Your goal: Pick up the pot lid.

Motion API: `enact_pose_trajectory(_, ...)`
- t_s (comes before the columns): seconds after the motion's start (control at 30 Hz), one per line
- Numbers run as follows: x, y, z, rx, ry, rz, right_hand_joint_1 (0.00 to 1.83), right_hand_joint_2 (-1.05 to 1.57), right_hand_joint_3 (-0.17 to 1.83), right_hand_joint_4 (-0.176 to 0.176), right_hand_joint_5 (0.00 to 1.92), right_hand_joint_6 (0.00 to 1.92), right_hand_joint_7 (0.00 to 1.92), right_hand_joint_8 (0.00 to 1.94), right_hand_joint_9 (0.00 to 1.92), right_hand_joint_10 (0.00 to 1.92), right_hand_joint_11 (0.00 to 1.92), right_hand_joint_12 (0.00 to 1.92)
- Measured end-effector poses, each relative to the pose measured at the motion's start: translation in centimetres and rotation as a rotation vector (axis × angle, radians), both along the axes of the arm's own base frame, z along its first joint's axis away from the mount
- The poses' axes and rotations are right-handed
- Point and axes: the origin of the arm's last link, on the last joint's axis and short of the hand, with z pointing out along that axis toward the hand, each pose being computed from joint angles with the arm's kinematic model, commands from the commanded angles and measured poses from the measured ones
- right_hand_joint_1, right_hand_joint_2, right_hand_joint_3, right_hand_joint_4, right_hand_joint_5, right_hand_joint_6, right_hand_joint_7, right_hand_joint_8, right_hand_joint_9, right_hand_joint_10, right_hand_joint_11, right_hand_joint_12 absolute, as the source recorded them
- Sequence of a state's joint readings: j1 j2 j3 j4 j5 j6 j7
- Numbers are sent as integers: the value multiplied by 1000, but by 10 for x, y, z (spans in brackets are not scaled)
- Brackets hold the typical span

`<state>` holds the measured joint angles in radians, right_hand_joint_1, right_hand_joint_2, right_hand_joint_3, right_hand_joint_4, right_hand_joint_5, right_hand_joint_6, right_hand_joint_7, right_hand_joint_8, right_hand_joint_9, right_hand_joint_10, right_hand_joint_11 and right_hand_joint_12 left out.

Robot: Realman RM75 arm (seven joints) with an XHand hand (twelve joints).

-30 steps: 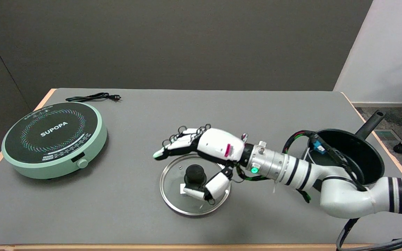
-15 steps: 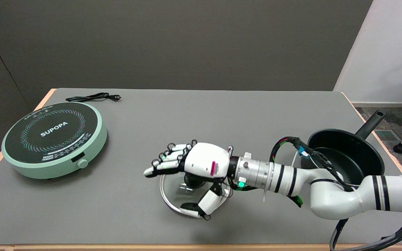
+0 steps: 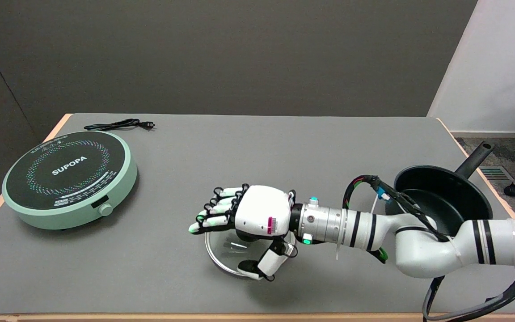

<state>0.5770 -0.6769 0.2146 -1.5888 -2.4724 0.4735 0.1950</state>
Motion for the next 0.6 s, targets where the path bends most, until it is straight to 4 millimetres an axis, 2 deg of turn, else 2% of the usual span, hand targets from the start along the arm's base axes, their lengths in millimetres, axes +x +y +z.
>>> enact_pose_trajectory(0.27,8,-8,6,-10,44,69,819,488,1040,118,343,152,409,158,482,258,303,505)
enact_pose_trajectory(0.6,4,-14,19,-31,102,92,822,501,1045,119,359,156,419,161,487,257,302,493)
